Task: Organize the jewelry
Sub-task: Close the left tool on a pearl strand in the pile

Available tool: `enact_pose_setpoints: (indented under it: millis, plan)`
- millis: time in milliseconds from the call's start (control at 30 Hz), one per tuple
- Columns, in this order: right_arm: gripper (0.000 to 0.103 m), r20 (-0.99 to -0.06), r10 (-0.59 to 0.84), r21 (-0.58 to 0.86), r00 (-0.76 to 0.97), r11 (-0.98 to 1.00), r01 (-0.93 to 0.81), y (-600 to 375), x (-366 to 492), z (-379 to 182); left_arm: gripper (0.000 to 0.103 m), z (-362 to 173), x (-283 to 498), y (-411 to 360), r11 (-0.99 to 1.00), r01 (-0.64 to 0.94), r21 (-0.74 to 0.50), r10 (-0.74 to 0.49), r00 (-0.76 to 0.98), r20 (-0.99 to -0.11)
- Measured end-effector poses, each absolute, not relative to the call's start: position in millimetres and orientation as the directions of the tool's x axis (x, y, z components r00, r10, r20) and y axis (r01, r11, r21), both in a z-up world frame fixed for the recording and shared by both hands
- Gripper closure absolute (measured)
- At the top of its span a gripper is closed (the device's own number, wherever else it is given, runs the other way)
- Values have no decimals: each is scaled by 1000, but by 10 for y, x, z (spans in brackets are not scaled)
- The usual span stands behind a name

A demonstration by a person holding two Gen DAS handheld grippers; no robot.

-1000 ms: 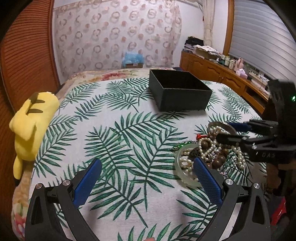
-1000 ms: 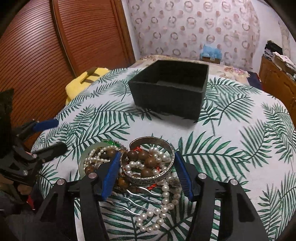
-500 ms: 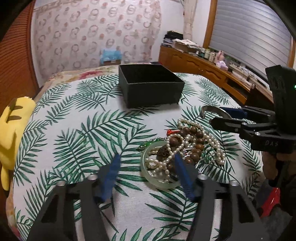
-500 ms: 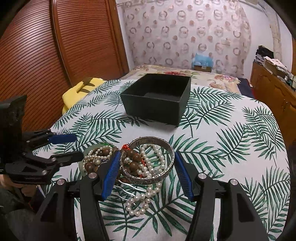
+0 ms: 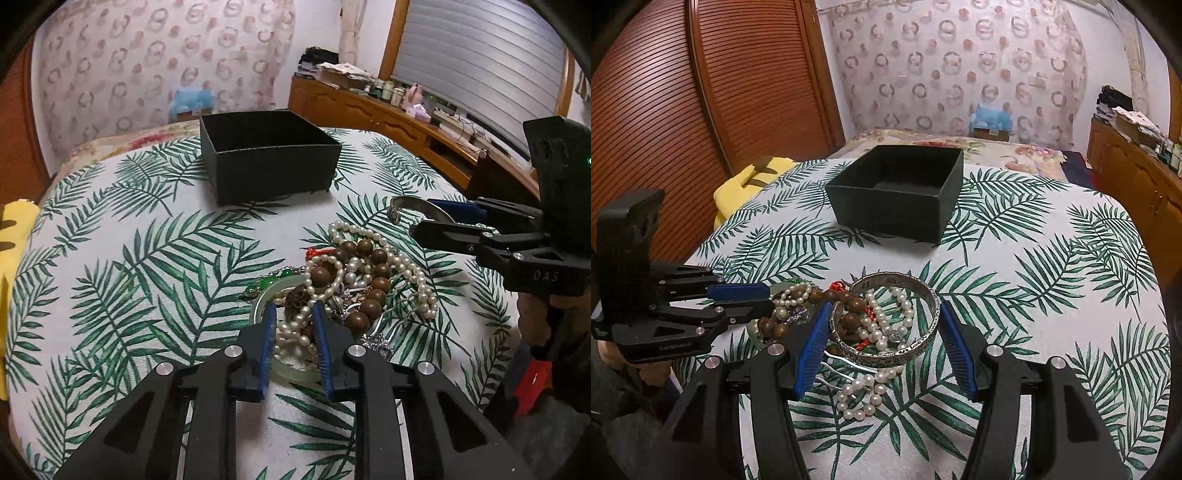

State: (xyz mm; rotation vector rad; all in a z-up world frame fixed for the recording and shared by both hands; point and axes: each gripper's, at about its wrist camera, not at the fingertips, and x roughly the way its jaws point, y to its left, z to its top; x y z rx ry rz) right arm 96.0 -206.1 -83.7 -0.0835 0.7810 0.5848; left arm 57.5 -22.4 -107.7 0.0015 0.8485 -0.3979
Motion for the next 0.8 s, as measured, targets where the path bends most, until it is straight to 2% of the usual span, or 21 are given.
enact_pose_setpoints:
  millis: [67, 133, 167, 200, 567, 800]
  plan:
    - [42, -685, 465, 141, 561, 840, -525, -2060, 960, -839, 85, -1091, 600, -216, 922, 347, -169, -354, 585, -729]
    - [42, -686, 465, 141, 560, 839, -525, -2061, 962, -842, 91, -1101, 628, -201, 920, 350, -177, -362, 580, -730]
    - [42, -686, 464, 140, 560, 840, -525, -2062, 954, -848, 97, -1098, 632, -203, 918, 355, -178, -366, 579, -729]
    - [42, -687, 464, 140, 559, 839, -525, -2061, 952, -852, 98, -1088, 633, -209, 919, 355, -173, -362, 582, -728]
    - [42, -684, 465, 135, 562, 838, -529, -2047, 939, -850, 98, -812, 657, -130, 935, 319, -154, -336, 661, -671]
    - [42, -670, 471, 132, 575, 837, -532, -2028, 948, -759, 99, -478, 668, -115, 921, 340, -188, -381, 693, -612]
